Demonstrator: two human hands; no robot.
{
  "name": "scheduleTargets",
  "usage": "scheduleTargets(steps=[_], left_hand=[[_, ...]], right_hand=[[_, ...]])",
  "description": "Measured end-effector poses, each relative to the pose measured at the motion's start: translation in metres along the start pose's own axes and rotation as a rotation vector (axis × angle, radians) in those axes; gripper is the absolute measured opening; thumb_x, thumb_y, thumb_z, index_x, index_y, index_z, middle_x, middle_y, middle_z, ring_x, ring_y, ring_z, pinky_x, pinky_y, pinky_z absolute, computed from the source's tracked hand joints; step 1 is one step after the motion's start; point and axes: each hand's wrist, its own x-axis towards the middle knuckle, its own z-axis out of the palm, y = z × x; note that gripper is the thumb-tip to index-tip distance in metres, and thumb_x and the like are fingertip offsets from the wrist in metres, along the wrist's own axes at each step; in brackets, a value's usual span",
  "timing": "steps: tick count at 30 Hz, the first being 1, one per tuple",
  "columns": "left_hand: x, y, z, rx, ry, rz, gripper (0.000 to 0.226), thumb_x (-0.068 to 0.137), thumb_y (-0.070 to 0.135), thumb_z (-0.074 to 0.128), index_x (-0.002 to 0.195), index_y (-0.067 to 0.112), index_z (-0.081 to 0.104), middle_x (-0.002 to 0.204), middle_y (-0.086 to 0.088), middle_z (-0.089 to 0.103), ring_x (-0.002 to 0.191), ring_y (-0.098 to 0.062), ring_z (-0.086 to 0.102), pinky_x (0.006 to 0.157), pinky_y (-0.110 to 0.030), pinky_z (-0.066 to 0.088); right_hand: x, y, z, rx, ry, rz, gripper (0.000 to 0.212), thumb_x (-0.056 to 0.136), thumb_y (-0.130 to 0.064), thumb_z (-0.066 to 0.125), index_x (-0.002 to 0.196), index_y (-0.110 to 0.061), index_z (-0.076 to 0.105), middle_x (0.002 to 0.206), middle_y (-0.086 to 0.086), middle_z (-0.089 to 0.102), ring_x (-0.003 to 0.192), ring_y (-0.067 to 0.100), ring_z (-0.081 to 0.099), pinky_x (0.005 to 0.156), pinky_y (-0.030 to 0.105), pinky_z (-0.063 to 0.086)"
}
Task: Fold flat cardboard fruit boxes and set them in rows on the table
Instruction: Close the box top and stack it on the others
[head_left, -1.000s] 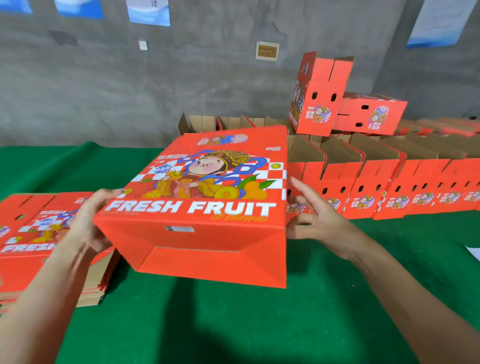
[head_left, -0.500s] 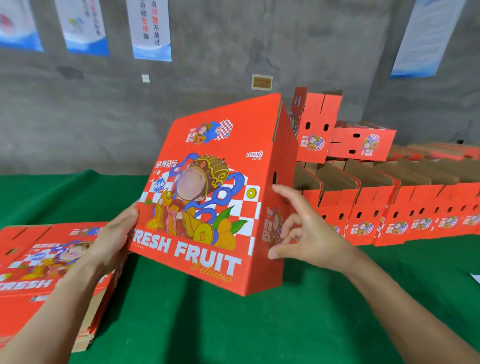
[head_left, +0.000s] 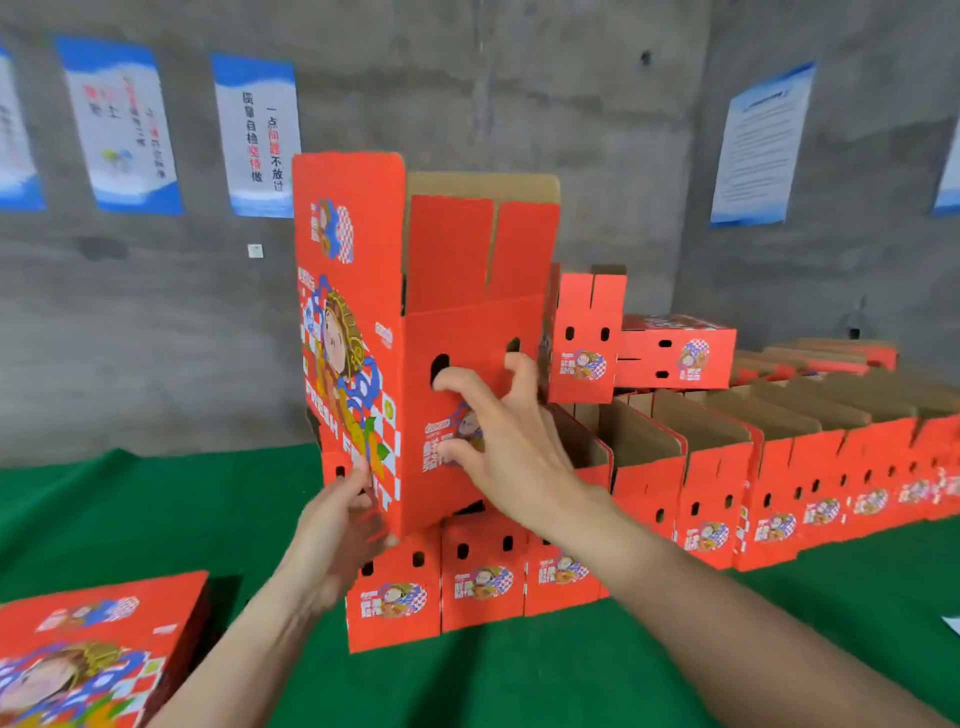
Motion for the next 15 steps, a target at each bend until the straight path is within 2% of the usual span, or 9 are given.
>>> scheduleTargets(steps=[2,3,7,9,12,14,15], left_hand=[[0.015,-0.002,0.017,-0.042,-0.041,0.021,0.046,0.093,0.048,0.047,0.115,0.010,0.062,0.103,-0.011,0.072,0.084,-0.028,0.071,0.088,-0.050,0.051],[0.025,-0.003,0.024,-0.055,-0.009,0.039,0.042,0.096,0.045,0.044,0.111,0.010,0.064,0.099,-0.011,0.073,0.081,-0.026,0.071,0.083,-0.046,0.053],[0.069,-0.008,0.051,0.017,0.060,0.091,0.033,0.099,0.036,0.043,0.100,0.013,0.066,0.089,-0.008,0.074,0.072,-0.019,0.070,0.068,-0.032,0.057],[0.093,-0.008,0.068,0.025,0.047,0.114,0.028,0.100,0.025,0.042,0.107,0.010,0.066,0.095,-0.010,0.074,0.078,-0.019,0.071,0.065,-0.030,0.059],[0.130,-0.010,0.094,0.073,0.038,0.171,0.028,0.101,0.015,0.041,0.114,0.000,0.060,0.104,-0.014,0.069,0.089,-0.021,0.066,0.074,-0.029,0.055],[0.151,-0.019,0.111,0.290,-0.001,0.251,0.024,0.100,0.014,0.041,0.113,0.002,0.057,0.105,-0.012,0.066,0.099,-0.020,0.061,0.086,-0.033,0.050],[0.162,-0.024,0.120,0.454,-0.030,0.310,0.024,0.100,0.013,0.043,0.119,0.003,0.054,0.113,-0.011,0.064,0.107,-0.020,0.058,0.096,-0.035,0.047]], right_hand=[[0.017,0.008,0.011,-0.049,-0.041,0.020,0.058,0.085,-0.014,0.063,0.123,-0.046,0.034,0.142,0.013,0.009,0.094,0.039,0.060,0.097,0.045,0.044],[0.025,0.015,0.016,-0.067,-0.069,0.033,0.057,0.086,-0.014,0.061,0.126,-0.045,0.034,0.144,0.015,0.007,0.096,0.043,0.058,0.098,0.046,0.044],[0.055,0.051,0.034,-0.086,-0.134,0.089,0.057,0.084,-0.020,0.066,0.127,-0.042,0.036,0.147,0.017,0.000,0.091,0.044,0.059,0.096,0.044,0.045],[0.074,0.076,0.042,-0.094,-0.121,0.121,0.058,0.081,-0.025,0.070,0.125,-0.042,0.037,0.148,0.019,-0.001,0.087,0.043,0.060,0.091,0.042,0.045],[0.104,0.121,0.051,-0.099,-0.078,0.161,0.058,0.079,-0.028,0.072,0.122,-0.042,0.036,0.148,0.022,0.003,0.090,0.045,0.059,0.090,0.042,0.045],[0.122,0.157,0.059,-0.118,-0.039,0.196,0.056,0.079,-0.027,0.073,0.119,-0.041,0.035,0.146,0.020,0.006,0.094,0.044,0.056,0.089,0.042,0.044],[0.132,0.175,0.063,-0.133,-0.024,0.213,0.055,0.080,-0.026,0.073,0.118,-0.041,0.035,0.146,0.020,0.006,0.096,0.043,0.055,0.090,0.043,0.044]])
